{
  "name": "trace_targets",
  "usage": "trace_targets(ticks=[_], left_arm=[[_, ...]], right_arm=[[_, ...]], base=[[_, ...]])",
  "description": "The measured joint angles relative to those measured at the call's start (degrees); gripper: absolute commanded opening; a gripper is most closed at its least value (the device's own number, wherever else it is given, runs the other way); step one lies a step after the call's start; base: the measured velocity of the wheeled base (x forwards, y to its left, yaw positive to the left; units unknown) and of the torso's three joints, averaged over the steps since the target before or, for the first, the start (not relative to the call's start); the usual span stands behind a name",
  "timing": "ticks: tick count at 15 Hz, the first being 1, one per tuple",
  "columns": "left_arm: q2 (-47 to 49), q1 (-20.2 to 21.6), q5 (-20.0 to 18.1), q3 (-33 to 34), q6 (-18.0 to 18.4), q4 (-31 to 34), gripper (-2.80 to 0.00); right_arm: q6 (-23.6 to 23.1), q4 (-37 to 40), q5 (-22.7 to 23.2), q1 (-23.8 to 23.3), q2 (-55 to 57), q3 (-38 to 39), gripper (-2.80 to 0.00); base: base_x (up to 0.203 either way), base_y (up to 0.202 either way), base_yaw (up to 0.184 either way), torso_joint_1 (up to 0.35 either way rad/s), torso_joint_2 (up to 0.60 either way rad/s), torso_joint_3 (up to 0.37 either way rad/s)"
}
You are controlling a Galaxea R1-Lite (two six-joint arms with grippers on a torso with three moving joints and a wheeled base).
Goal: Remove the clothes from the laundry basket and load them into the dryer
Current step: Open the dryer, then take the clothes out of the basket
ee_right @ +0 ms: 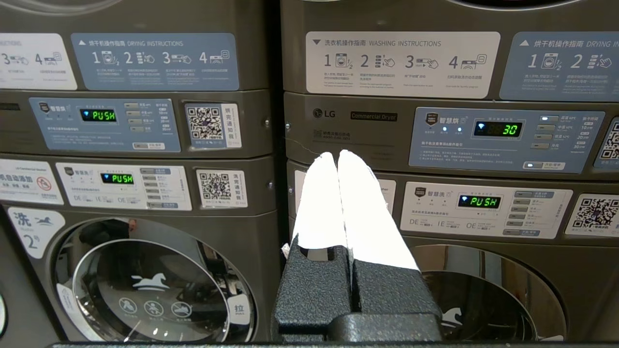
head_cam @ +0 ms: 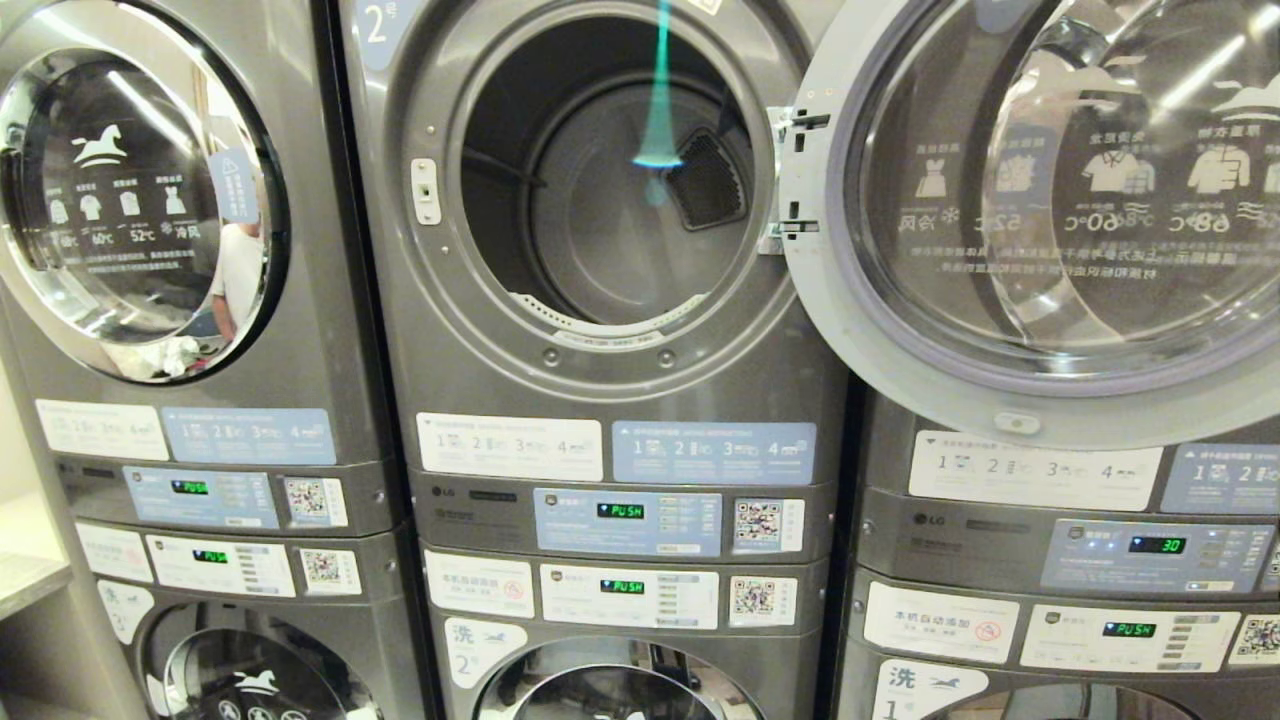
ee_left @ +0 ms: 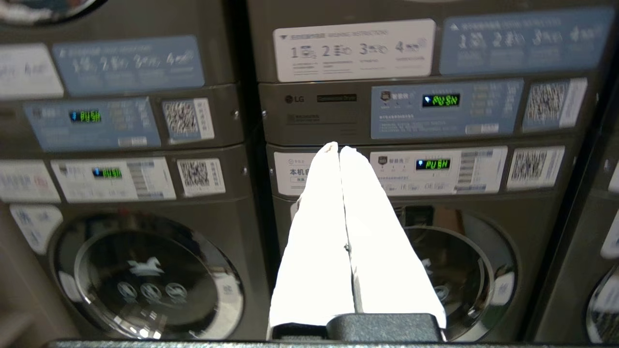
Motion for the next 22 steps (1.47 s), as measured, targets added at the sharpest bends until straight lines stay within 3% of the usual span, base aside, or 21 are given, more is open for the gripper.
trace_targets(ticks=[1, 2, 5, 9, 22], left_arm=[[-0.28, 0.00, 1.25, 0.07, -2.66, -0.09, -2.80], [-0.45, 0.00, 1.39, 0.10, -3.01, -0.02, -2.80], [-0.58, 0.02, 0.27, 0.15, 1.01, 0.28, -2.80], [-0.60, 0.00, 0.71, 0.18, -1.76, 0.16, -2.80], [-0.63, 0.00, 0.76, 0.18, -1.19, 0.20, -2.80]], right_arm=[[-0.02, 0.04, -0.03, 0.00, 0.00, 0.00, -2.80], [0.02, 0.05, -0.03, 0.00, 0.00, 0.00, -2.80], [0.09, 0.06, -0.03, 0.00, 0.00, 0.00, -2.80], [0.09, 0.09, -0.03, 0.00, 0.00, 0.00, -2.80], [0.17, 0.09, -0.06, 0.00, 0.00, 0.00, -2.80]], base=[[0.000, 0.000, 0.000, 0.000, 0.00, 0.000], [0.000, 0.000, 0.000, 0.000, 0.00, 0.000], [0.000, 0.000, 0.000, 0.000, 0.00, 0.000], [0.000, 0.000, 0.000, 0.000, 0.00, 0.000], [0.000, 0.000, 0.000, 0.000, 0.00, 0.000]])
